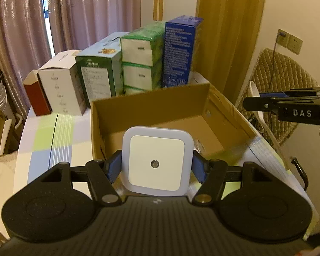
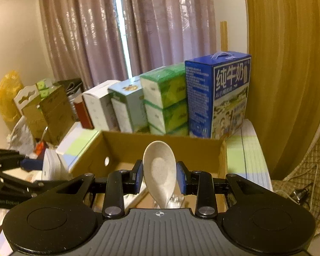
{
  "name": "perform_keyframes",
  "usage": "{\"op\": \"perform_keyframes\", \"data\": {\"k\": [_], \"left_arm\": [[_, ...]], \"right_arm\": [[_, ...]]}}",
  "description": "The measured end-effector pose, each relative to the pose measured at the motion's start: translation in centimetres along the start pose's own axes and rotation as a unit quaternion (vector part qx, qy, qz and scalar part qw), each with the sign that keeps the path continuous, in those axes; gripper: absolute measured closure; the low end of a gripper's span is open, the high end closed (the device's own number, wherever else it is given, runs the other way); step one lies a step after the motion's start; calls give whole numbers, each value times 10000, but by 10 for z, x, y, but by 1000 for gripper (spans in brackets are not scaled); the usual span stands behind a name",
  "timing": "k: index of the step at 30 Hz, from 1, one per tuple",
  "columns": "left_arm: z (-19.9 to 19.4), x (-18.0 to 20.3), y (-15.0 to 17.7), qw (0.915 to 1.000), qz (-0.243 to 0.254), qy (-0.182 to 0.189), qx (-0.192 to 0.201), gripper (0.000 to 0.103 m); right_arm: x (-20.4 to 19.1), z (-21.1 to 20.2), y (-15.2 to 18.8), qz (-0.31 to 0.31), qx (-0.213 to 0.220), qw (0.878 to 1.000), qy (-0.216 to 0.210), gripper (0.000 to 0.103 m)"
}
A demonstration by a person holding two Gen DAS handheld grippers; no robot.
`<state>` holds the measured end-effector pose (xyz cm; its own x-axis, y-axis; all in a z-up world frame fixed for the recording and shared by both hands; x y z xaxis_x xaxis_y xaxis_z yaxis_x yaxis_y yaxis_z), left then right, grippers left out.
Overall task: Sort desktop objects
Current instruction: 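Carry the night light with the left tool while the right tool carries the spoon over the cardboard box, then open both tools to drop the night light and spoon into the cardboard box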
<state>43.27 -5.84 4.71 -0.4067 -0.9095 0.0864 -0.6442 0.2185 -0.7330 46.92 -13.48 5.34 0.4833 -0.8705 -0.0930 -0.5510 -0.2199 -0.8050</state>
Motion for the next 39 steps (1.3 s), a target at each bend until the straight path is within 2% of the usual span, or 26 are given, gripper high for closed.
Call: {"op": "perform_keyframes", "data": {"k": [6,14,27,34,36,39], "left_arm": [[43,-16,-23,10000,-85,41,-33,41],[96,-43,-17,9993,-290,35,-225,41],[142,-66,8,9972,-555,24,-503,41],[151,-64,10,9978,-426,-36,-502,41],[152,-65,9,9977,-449,-35,-513,39],[150,-64,7,9978,-465,-1,-482,38]], "right_arm": [[14,42,-23,112,11,9999,55,73],[28,85,-25,166,175,9994,247,73],[37,136,22,35,-339,9988,351,73],[42,149,45,82,-653,9968,452,72],[43,148,46,87,-649,9969,440,71],[44,144,44,96,-598,9971,461,64]]}}
Point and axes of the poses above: each gripper's, at about its wrist camera, not at the fingertips, and z roughly the way its jaws point, x to its right, y to its underside, the point moved 8 cm from there along z, roughly the way its jaws point, and after that the axes turned 5 degrees about y, right-handed, at the moved point
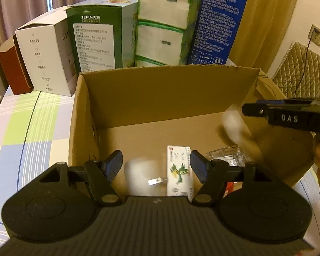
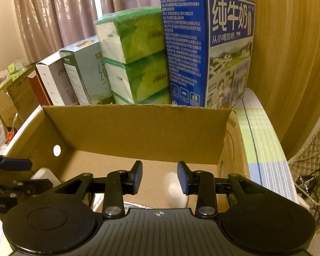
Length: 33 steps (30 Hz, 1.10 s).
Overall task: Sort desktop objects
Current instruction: 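Open both tools to drop the night light and spoon into the cardboard box, then withdraw both tools from the cardboard box back over the table items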
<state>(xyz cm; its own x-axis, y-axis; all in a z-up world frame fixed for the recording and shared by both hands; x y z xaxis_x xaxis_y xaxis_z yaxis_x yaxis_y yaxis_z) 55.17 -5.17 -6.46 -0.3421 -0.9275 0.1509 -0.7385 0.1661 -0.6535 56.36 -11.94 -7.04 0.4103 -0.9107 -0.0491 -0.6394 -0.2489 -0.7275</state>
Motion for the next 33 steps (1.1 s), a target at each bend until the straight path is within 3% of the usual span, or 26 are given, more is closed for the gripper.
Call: {"op": "perform_keyframes", "data": {"k": [20,33], "left_arm": [[-70,27,14,9999,87,-6,131,38],[-144,41,57,9996,-110,-88,246,26]], "right_arm": [[-20,-101,14,-45,142,9999,-89,40],[-44,-185,65,-317,125,9992,-204,21]]}}
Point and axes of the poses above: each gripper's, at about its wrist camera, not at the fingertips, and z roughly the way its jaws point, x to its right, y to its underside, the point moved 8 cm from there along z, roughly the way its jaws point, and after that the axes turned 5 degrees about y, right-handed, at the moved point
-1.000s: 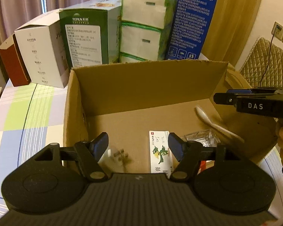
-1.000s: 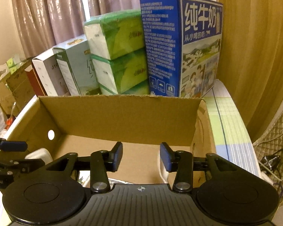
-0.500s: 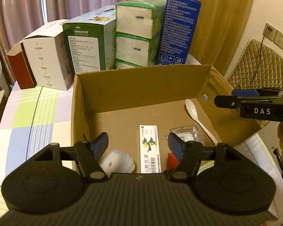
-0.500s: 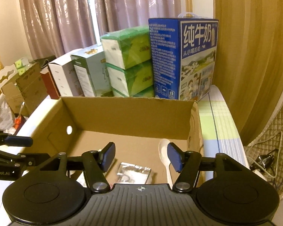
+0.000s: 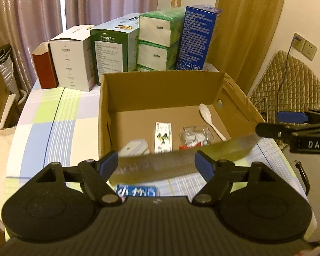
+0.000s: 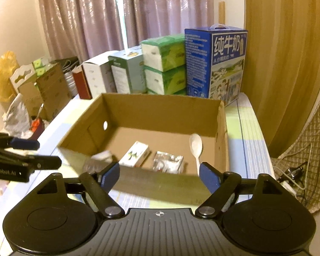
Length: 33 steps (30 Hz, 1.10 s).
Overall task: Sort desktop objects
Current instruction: 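Withdraw both tools from the cardboard box back over the table items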
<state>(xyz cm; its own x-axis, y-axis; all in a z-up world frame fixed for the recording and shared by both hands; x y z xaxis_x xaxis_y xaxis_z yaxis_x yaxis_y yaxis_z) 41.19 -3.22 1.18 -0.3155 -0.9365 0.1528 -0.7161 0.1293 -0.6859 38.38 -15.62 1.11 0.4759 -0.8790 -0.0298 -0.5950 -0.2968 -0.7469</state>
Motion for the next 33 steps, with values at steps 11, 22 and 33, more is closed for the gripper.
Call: {"op": "perform_keyframes", "data": {"k": [11,22,33], "left_arm": [[-55,19,49,10000,62,-48,51,7],[-96,33,101,9982,602,37,-65,1],[-102,34,167,9915,1214,-19,-468,1]], "right_arm": [[-28,-50,46,-455,-74,9989,-79,7],[-31,-72,97,-782,-303,9964,-92,2],[-14,-73,154,-791,-713,9943,-21,2]]}}
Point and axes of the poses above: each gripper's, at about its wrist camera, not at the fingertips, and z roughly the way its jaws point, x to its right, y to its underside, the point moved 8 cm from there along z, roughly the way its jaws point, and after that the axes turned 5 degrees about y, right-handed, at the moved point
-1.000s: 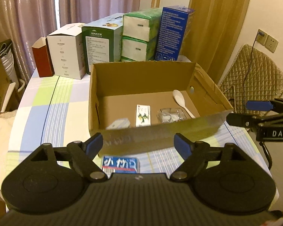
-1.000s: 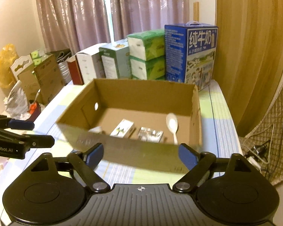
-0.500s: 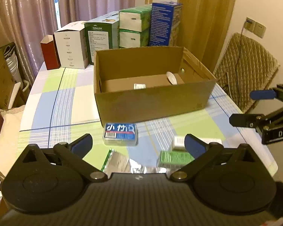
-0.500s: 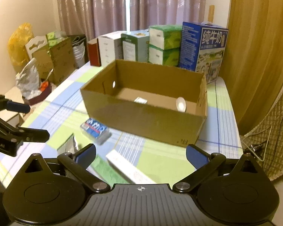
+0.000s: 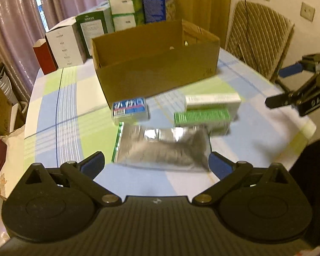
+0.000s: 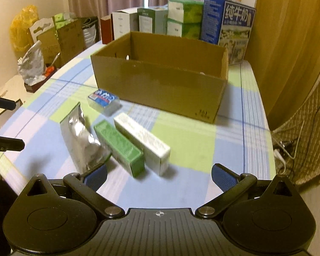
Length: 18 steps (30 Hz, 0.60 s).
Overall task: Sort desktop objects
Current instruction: 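Withdraw both tools from the cardboard box back over the table items, then grasp the silver foil pouch with the left tool while the right tool grasps the green medicine box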
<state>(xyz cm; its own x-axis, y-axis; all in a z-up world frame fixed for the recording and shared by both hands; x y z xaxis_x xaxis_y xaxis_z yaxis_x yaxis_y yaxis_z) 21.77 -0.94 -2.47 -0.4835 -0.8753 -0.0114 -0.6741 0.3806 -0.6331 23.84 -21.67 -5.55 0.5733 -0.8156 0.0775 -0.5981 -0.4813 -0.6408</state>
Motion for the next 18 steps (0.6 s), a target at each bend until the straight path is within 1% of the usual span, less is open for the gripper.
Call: {"op": "perform_keyframes", "data": {"k": [4,9,12,18], "left_arm": [[4,2,13,9999,-50,71,-94,1],[6,5,19,9998,125,97,-100,1],[5,9,21,9990,408,186,-31,1],[10,21,22,9951,920,361,-40,1]], "right_arm": [[-1,1,8,-38,-49,10000,-7,2],[-4,2,12,-95,-72,9999,-25,2],[-7,4,12,-189,-75,9998,-50,2],[-10,10,7,-371,-71,9992,-99,2]]}}
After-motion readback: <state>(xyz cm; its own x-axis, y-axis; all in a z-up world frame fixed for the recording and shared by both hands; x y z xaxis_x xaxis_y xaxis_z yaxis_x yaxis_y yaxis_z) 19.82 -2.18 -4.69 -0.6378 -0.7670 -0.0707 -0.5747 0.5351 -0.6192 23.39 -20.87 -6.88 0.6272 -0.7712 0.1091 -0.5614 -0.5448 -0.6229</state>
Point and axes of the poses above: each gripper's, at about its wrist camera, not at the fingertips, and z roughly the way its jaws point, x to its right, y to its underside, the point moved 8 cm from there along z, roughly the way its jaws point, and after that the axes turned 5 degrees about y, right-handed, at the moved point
